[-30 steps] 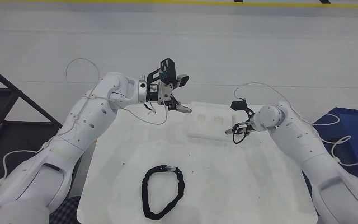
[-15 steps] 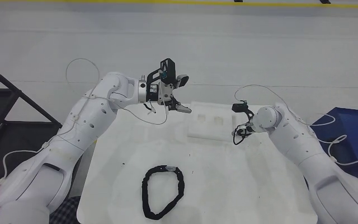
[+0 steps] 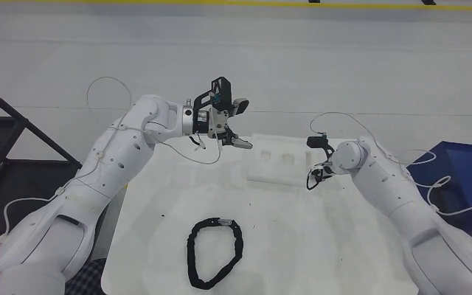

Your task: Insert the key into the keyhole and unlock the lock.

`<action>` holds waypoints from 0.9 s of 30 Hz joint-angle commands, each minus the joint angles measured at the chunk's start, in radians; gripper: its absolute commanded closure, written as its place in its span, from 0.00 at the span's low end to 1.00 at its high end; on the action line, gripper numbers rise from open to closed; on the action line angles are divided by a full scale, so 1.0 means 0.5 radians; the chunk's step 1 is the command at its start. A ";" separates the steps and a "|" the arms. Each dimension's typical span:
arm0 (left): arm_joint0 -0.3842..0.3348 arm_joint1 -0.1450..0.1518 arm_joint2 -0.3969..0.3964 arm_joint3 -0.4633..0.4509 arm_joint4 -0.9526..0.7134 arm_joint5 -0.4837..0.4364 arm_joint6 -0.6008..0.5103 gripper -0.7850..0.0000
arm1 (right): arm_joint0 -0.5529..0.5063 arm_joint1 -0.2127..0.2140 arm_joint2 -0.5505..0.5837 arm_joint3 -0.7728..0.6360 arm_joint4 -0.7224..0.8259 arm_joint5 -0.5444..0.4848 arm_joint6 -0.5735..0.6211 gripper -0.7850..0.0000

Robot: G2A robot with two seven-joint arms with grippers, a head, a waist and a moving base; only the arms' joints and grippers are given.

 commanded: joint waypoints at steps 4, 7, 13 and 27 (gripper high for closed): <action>0.000 0.000 0.000 0.000 0.000 0.000 0.000 0.00 | 0.015 -0.021 -0.006 0.030 -0.021 -0.006 0.000 1.00; 0.000 0.000 0.000 0.000 0.000 0.000 0.000 0.00 | 0.036 -0.024 0.003 0.038 -0.042 -0.021 0.005 1.00; 0.000 0.000 0.000 0.000 0.000 0.000 0.000 0.00 | 0.074 -0.006 0.037 -0.027 -0.107 -0.035 0.058 1.00; 0.000 0.000 0.000 0.000 0.000 0.000 0.000 0.00 | -0.007 0.148 0.300 -0.622 -0.212 -0.039 0.211 1.00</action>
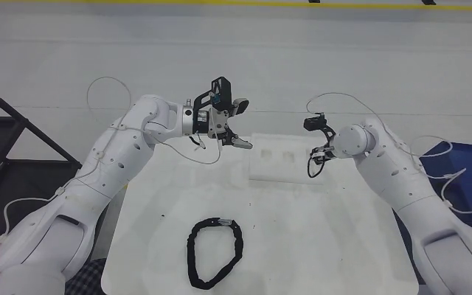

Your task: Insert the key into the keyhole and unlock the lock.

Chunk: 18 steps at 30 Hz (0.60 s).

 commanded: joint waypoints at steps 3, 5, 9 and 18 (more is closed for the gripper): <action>0.000 0.000 0.000 0.000 0.000 0.000 0.000 0.00 | -0.087 0.071 0.152 -0.263 0.034 -0.056 0.073 1.00; 0.000 0.000 0.000 0.000 0.000 0.000 0.000 0.00 | -0.152 0.107 0.242 -0.405 0.088 -0.100 0.111 1.00; 0.000 0.000 0.000 0.000 0.000 0.000 0.000 0.00 | -0.289 0.175 0.422 -0.688 0.186 -0.169 0.190 1.00; 0.000 0.000 0.000 0.000 0.000 0.000 0.000 0.00 | -0.606 0.290 0.866 -1.172 0.541 -0.234 0.223 1.00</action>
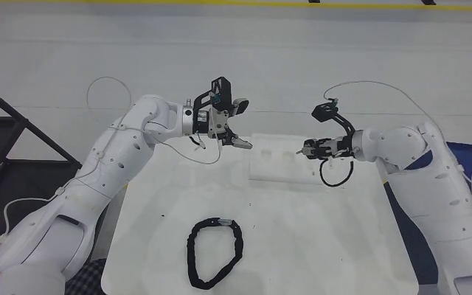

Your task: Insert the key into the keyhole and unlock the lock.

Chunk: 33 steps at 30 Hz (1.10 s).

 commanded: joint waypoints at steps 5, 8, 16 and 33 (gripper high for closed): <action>0.000 0.000 0.000 0.000 0.000 0.000 0.000 0.00 | -0.192 0.052 0.247 -0.259 0.174 -0.013 -0.034 1.00; 0.000 0.000 0.000 0.000 0.000 0.000 0.000 0.00 | -0.256 0.069 0.329 -0.340 0.238 -0.013 -0.044 1.00; 0.000 0.000 0.000 0.000 0.000 0.000 0.000 0.00 | -0.315 0.089 0.410 -0.412 0.301 -0.026 -0.046 1.00; 0.212 0.052 -0.009 0.006 0.165 0.000 -0.024 0.00 | -0.315 0.089 0.410 -0.412 0.301 -0.026 -0.046 1.00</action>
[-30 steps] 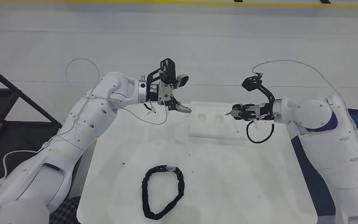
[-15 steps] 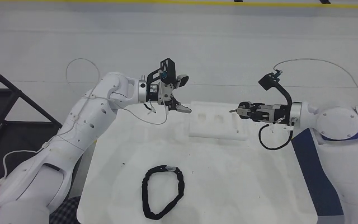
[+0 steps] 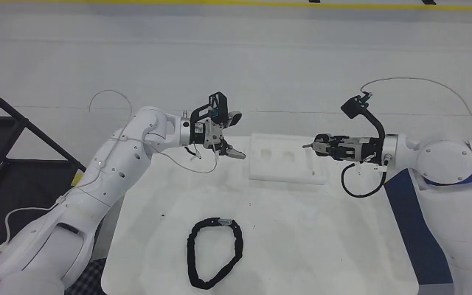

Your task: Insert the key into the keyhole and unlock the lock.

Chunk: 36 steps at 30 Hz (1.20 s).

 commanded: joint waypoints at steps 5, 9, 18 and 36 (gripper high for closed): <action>0.089 0.022 0.075 0.061 0.057 0.002 0.100 0.00 | 0.000 0.000 0.000 0.000 0.000 0.000 0.000 1.00; 0.097 0.039 0.145 0.086 0.183 0.002 0.188 0.00 | 0.000 0.000 0.000 0.000 0.000 0.000 0.000 1.00; 0.083 0.058 0.270 0.153 0.284 0.002 0.313 0.00 | 0.000 0.000 0.000 0.000 0.000 0.000 0.000 1.00; 0.189 0.084 0.217 0.145 0.350 0.002 0.367 0.00 | 0.000 0.000 0.000 0.000 0.000 0.000 0.000 1.00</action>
